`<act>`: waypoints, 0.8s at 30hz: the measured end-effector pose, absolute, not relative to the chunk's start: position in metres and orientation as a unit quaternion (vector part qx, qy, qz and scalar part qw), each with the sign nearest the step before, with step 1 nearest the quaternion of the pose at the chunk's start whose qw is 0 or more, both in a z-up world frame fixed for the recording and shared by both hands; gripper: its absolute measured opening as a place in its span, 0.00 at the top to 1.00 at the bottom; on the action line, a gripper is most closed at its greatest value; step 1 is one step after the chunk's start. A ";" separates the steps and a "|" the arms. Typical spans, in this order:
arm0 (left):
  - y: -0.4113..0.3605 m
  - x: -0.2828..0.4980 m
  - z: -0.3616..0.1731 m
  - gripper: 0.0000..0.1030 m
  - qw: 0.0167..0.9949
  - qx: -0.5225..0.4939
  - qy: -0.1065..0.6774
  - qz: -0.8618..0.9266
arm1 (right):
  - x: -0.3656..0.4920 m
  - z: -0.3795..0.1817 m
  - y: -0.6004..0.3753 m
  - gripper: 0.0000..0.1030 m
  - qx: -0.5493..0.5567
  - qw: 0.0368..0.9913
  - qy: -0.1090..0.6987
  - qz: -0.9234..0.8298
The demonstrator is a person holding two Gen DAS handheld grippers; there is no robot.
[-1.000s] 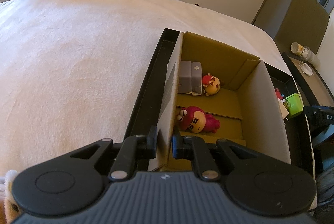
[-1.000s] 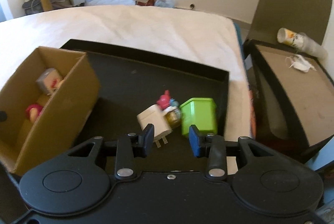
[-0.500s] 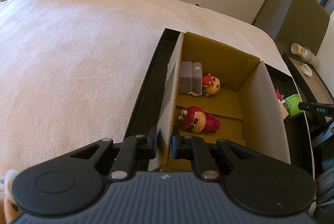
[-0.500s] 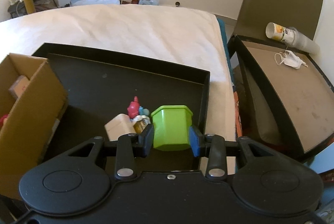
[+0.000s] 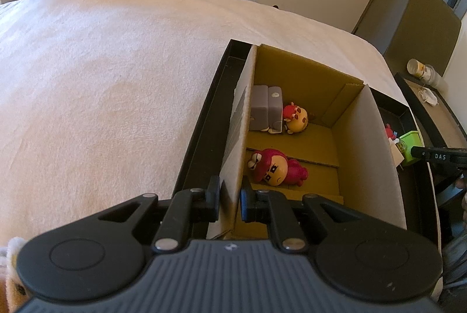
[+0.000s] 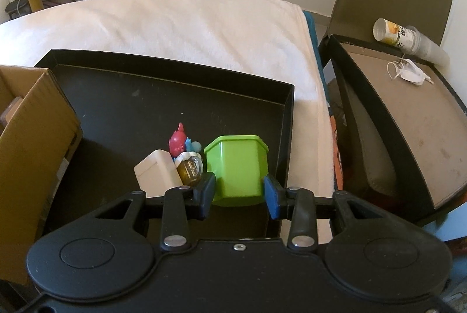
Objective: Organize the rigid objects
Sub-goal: 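Move the right tool back to the green hexagonal cup, then close the right tool on the green hexagonal cup and lift it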
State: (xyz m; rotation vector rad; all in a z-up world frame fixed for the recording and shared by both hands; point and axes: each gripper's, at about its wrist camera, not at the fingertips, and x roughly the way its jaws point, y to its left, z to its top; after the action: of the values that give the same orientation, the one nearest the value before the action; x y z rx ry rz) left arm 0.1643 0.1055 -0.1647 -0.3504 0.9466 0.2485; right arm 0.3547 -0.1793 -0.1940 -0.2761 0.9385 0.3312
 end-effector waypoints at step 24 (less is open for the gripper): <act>0.102 0.162 -0.162 0.89 0.869 -0.161 0.453 0.120 | 0.324 -0.193 -0.175 0.68 -0.105 0.842 0.491 0.198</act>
State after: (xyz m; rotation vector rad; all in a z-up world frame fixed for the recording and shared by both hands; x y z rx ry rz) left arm 0.1622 0.1020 -0.1624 -0.3363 0.9474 0.2518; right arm 0.3244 -0.1748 -0.1929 -0.2213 1.0365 0.4179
